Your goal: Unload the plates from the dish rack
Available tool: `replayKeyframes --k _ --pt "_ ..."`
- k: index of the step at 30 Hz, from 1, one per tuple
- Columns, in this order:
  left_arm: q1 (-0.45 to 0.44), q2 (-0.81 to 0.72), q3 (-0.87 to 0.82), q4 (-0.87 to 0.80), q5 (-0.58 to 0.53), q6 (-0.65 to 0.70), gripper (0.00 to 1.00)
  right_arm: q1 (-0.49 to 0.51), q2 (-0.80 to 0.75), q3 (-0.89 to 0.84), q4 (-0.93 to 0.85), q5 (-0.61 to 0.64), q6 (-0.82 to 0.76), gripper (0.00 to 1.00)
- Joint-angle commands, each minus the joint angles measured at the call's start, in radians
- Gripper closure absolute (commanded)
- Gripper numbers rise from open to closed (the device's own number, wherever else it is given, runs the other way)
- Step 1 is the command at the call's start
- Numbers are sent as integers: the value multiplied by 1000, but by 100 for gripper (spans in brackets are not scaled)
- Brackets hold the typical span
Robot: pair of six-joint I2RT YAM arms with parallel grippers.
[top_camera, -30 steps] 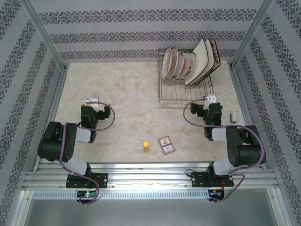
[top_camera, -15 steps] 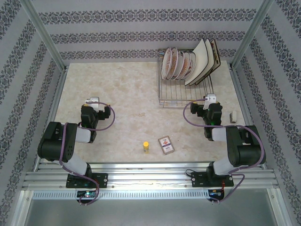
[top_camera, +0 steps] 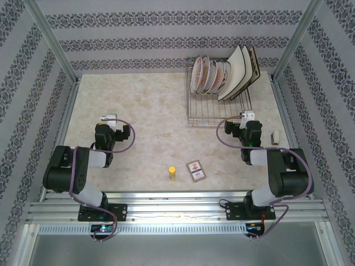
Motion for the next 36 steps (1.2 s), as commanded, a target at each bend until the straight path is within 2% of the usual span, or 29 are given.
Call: replayKeyframes --k 1,5,8,11,14,19,22,26,30,36 --pt "13 -97 40 -132 -9 9 0 12 -86 113 -256 23 8 2" --pt "10 -183 95 -344 20 8 0 43 -184 130 -438 65 23 2" --pt "-7 -235 119 -459 -15 -6 0 135 -270 115 -565 306 36 2" --pt "-22 -299 140 -597 -51 -31 0 220 -370 114 -713 435 78 2" --pt "-30 -354 229 -845 -98 -104 0 280 -451 161 -860 457 131 2" --pt "-35 -400 397 -1181 -65 -179 0 332 -502 357 -1122 417 194 2" --pt "-35 -421 500 -1346 -62 -188 0 349 -449 550 -1286 369 209 2" --pt "-34 -402 660 -1520 -37 -186 0 369 -273 882 -1468 327 212 2" --pt "-34 -363 761 -1584 22 -179 0 389 -40 1199 -1555 294 195 2" --pt "-27 -238 877 -1679 70 -148 0 402 285 1524 -1582 267 166 2"
